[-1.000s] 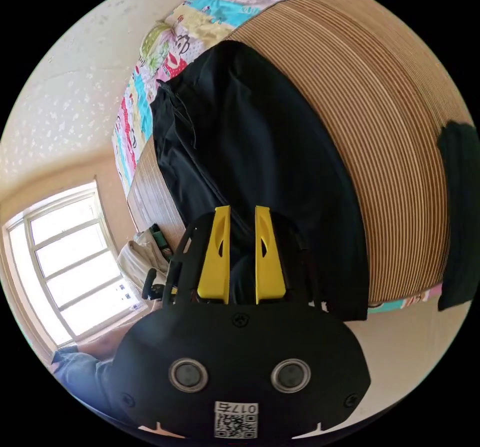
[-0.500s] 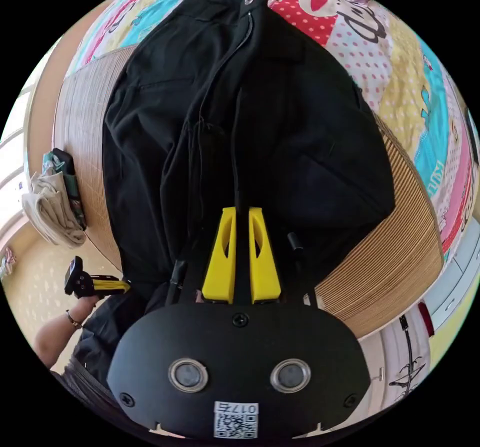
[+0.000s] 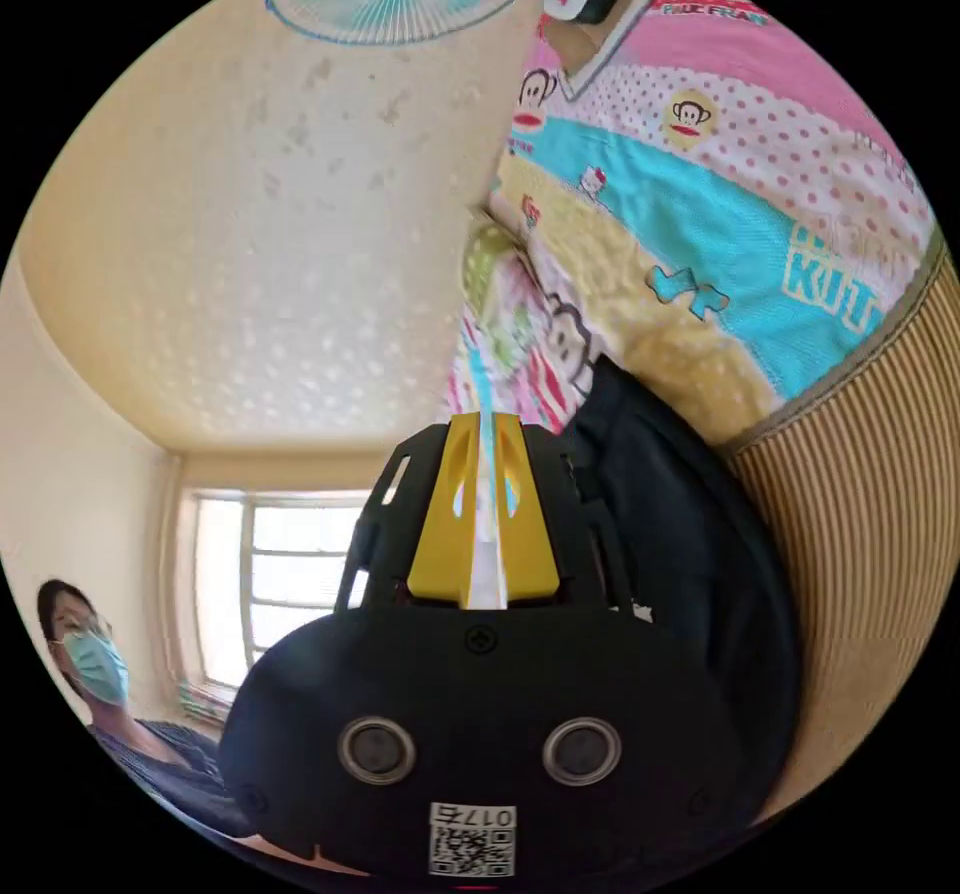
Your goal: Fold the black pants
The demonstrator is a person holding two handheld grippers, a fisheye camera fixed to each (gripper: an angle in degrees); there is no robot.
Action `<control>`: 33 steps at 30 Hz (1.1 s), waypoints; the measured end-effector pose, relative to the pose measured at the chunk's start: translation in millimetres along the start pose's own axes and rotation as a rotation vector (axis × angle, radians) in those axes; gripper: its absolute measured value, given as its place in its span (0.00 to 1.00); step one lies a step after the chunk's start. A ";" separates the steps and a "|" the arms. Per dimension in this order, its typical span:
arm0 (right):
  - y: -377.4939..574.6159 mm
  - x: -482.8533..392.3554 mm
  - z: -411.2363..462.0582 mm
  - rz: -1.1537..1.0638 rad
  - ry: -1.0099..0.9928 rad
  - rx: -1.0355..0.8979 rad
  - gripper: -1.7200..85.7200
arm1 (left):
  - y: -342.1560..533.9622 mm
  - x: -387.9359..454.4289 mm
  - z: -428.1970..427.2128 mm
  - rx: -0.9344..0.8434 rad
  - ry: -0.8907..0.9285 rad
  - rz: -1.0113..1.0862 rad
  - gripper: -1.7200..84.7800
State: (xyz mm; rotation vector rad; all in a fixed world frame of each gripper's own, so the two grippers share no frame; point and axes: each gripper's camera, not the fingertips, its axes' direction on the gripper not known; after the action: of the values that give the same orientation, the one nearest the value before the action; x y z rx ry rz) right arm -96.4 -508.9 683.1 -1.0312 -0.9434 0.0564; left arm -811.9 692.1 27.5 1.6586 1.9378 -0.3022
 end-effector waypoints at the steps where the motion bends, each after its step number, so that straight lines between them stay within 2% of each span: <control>1: 14.5 2.2 20.3 -0.034 0.173 -0.132 0.05 | -0.3 -2.1 0.9 0.003 -0.014 -0.011 0.01; 2: 30.4 5.8 41.0 -0.073 0.289 -0.241 0.06 | -0.3 -3.5 1.5 0.006 -0.019 -0.017 0.01; 5: 65.3 10.8 86.8 -0.184 0.475 -0.431 0.06 | -0.6 -10.8 -1.1 0.067 -0.032 -0.037 0.02; 7: 78.7 12.8 109.0 -0.250 0.651 -0.501 0.05 | -6.2 -18.1 -15.1 0.183 0.005 -0.051 0.05; 9: 85.3 11.4 117.4 -0.320 0.717 -0.487 0.04 | -19.4 -26.4 -30.0 0.237 0.009 -0.081 0.09; 12: 89.3 12.3 121.4 -0.293 0.738 -0.442 0.03 | -47.0 -35.3 -60.5 0.308 -0.022 -0.118 0.13; 14: 103.2 5.1 122.9 -0.339 0.830 -0.401 0.03 | -62.3 -35.9 -75.2 0.326 -0.026 -0.118 0.13; 17: 135.7 10.3 120.5 -0.404 0.831 -0.457 0.02 | -78.0 -29.1 -82.0 0.307 -0.041 -0.096 0.11; 21: 186.1 34.7 91.5 -0.302 0.777 -0.460 0.02 | -74.8 -13.6 -44.6 0.204 -0.099 0.020 0.03; 27: 296.7 94.3 33.7 0.004 0.773 -0.410 0.02 | -34.8 -36.6 62.8 -0.097 -0.255 0.103 0.01; 29: 342.1 111.9 14.2 0.116 0.775 -0.349 0.02 | -14.9 -55.4 84.4 -0.129 -0.299 0.087 0.01; 33: 406.5 126.7 3.4 0.224 0.767 -0.279 0.02 | 39.1 -113.5 107.8 -0.112 -0.219 0.008 0.01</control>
State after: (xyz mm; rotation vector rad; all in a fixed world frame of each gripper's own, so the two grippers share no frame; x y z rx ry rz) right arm 131.4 -226.4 460.3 -1.2766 -0.1355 -0.2763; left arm -737.1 550.3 9.3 1.4951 1.7533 -0.3499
